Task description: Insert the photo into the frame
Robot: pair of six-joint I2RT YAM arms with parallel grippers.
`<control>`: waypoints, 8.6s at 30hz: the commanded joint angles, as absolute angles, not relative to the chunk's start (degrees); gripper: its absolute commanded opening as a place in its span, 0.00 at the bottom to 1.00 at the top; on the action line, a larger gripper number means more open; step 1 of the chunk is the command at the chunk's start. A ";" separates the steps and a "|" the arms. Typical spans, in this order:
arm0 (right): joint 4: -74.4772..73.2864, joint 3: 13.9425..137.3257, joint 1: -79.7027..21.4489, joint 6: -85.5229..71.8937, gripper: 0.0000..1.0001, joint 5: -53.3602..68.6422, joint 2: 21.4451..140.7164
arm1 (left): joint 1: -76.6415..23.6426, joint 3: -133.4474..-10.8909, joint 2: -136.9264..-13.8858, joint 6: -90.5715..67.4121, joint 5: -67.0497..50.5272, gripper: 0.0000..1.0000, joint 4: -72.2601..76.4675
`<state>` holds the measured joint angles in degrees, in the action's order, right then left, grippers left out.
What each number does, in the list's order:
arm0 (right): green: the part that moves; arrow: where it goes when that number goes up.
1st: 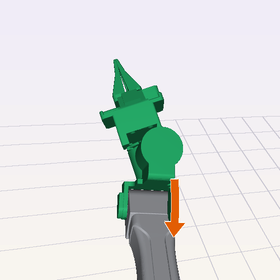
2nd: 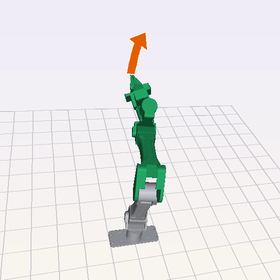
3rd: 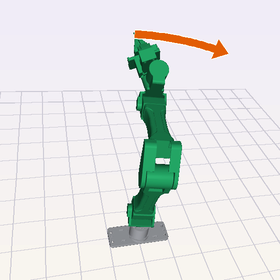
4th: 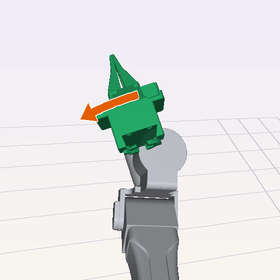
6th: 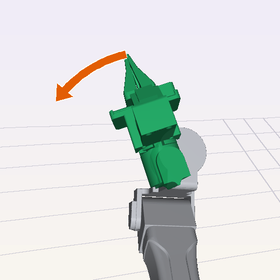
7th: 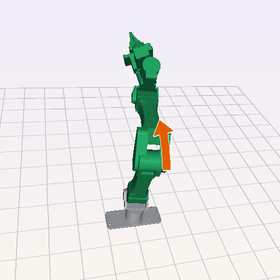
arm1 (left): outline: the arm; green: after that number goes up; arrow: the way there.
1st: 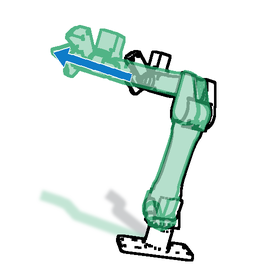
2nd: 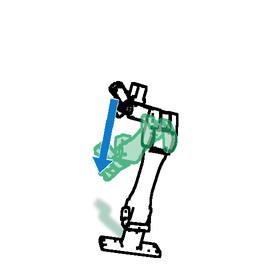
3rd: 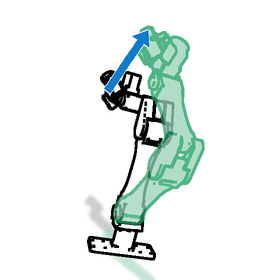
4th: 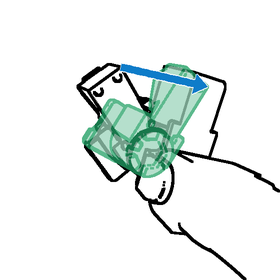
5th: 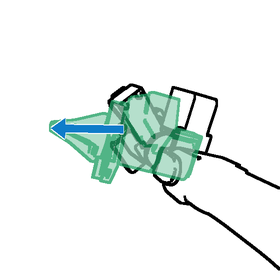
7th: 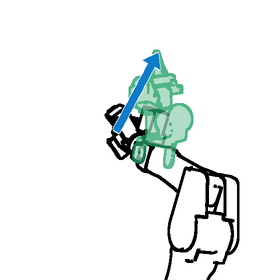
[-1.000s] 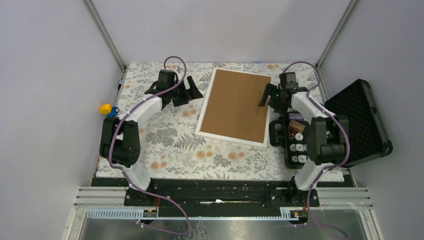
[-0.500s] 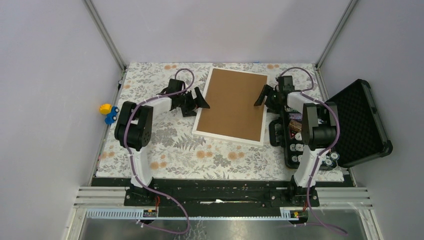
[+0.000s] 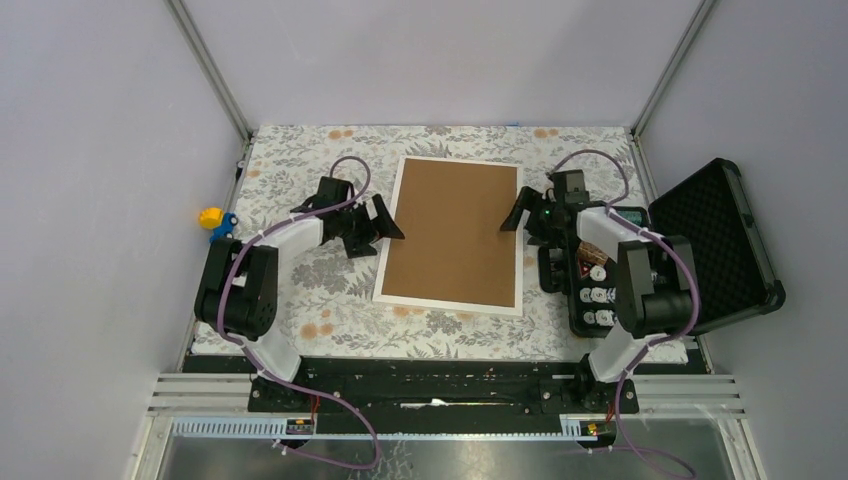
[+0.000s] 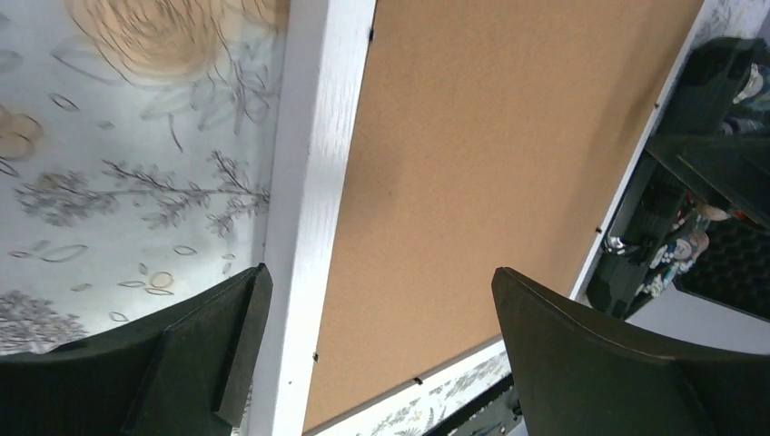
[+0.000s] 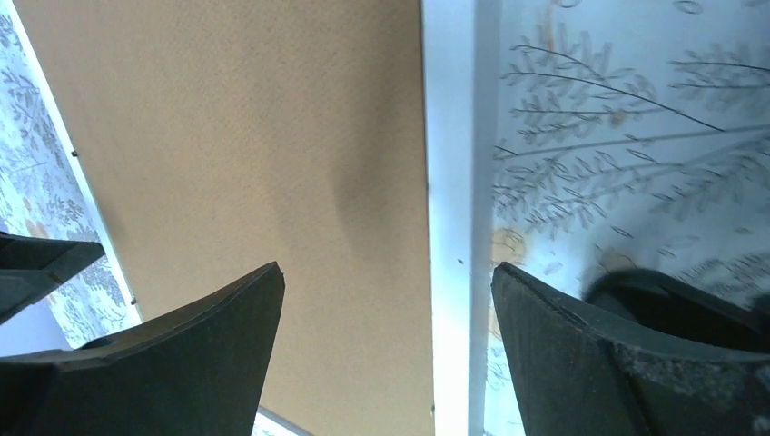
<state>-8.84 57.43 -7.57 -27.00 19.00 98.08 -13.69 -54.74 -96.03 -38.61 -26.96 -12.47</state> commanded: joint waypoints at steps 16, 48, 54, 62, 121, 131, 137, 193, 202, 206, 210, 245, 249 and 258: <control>-4.75 77.10 -4.08 -28.57 0.76 26.03 108.78 | -10.55 -69.51 -109.86 -39.62 -29.19 0.99 -11.14; -7.42 101.25 -5.89 -21.51 0.75 23.74 128.80 | -10.33 -67.60 -113.22 -42.45 -33.62 0.96 -2.36; -14.39 115.51 -8.05 -17.84 0.77 24.34 137.38 | -10.32 -69.73 -111.96 -39.38 -30.10 0.97 -7.59; -20.61 126.94 -11.98 -10.81 0.76 23.82 144.19 | -11.75 -64.61 -95.24 -43.83 -12.12 0.99 -26.82; -32.52 132.28 -10.64 -8.27 1.00 14.83 141.36 | -27.31 -43.51 -84.96 -57.30 -11.69 0.99 -7.93; -29.02 137.17 -4.70 -7.91 1.00 16.64 147.94 | -23.34 -46.89 -89.30 -54.15 -15.00 0.99 -8.57; -28.98 135.24 -4.42 -12.90 0.99 23.50 149.88 | -21.68 -47.54 -91.56 -53.87 -15.78 0.99 -7.47; -16.73 53.00 -15.64 -21.68 0.62 25.06 91.76 | -1.85 -75.94 -110.66 -27.22 -7.46 0.99 -29.36; -9.17 50.34 -16.62 -25.05 0.60 34.66 95.34 | -1.87 -74.46 -111.61 -28.57 -12.36 0.99 -27.55; -4.02 49.97 -18.20 -28.79 0.59 41.91 94.03 | -1.85 -73.24 -112.25 -29.70 -16.08 0.99 -25.78; -1.81 50.20 -20.62 -31.58 0.59 43.21 93.00 | -1.91 -72.45 -112.36 -30.43 -18.53 0.99 -24.44; 4.54 48.48 -26.01 -36.68 0.56 36.83 87.36 | -1.93 -71.30 -111.04 -30.47 -19.07 0.99 -23.05; 4.14 47.24 -26.02 -37.55 0.57 36.18 90.26 | -1.93 -71.46 -111.27 -30.36 -19.25 0.99 -23.14; -9.63 52.35 -25.95 -30.70 0.73 26.44 86.99 | -1.16 -75.17 -109.20 -26.68 -10.33 0.99 -28.71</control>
<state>-5.21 47.79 -25.78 -33.74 31.70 92.31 -1.43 -73.60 -110.80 -27.46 -13.28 -20.03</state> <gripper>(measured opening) 0.698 0.988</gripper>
